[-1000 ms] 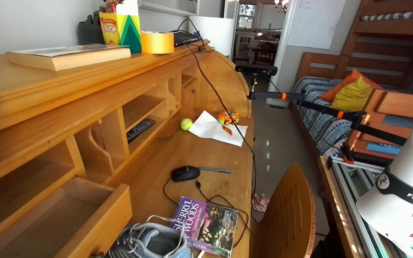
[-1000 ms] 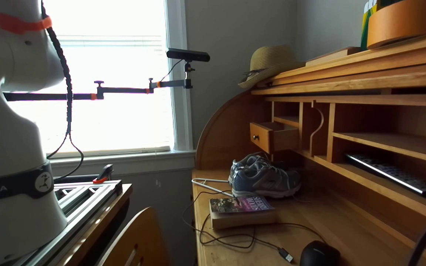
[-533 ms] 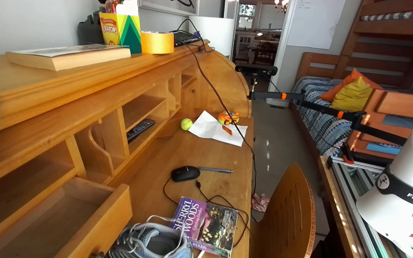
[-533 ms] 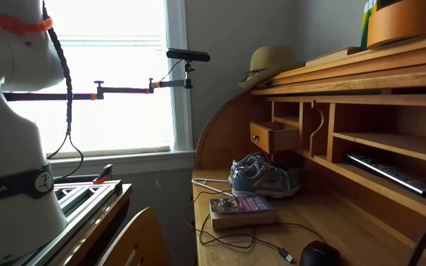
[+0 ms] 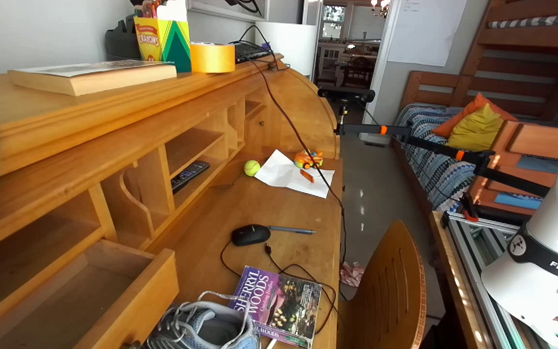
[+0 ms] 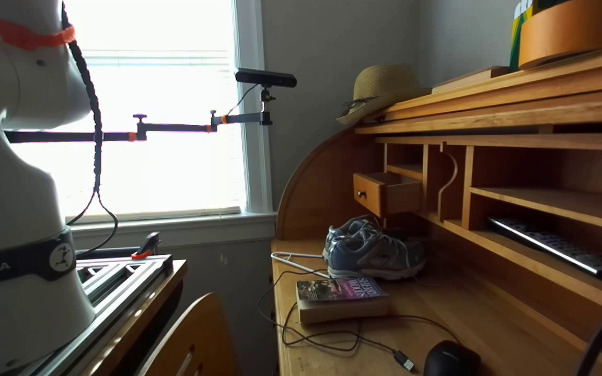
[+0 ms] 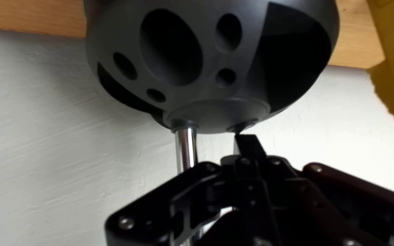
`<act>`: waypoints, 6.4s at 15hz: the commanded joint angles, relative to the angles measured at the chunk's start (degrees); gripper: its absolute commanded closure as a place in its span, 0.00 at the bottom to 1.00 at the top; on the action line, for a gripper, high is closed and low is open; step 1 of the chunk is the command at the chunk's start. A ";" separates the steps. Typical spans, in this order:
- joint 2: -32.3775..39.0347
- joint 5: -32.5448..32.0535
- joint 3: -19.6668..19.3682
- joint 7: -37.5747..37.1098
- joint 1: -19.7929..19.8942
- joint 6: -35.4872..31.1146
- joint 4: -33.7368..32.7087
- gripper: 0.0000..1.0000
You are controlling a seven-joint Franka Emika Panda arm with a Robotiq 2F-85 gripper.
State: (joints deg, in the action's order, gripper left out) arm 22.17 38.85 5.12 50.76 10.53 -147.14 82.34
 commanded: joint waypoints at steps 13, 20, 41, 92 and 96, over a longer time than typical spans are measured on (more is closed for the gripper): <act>0.55 -1.38 -0.91 0.58 -0.33 -2.32 -0.02 1.00; -4.21 0.16 0.33 1.25 0.07 -2.77 2.06 1.00; -2.20 -8.36 -0.78 -7.26 0.13 6.00 -1.68 1.00; -2.93 -3.98 3.49 -1.70 5.03 9.45 -2.42 1.00; -6.68 -3.31 2.16 -1.66 6.40 12.14 -0.15 1.00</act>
State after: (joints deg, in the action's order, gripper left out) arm 19.91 34.21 7.54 47.67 15.15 -137.23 77.72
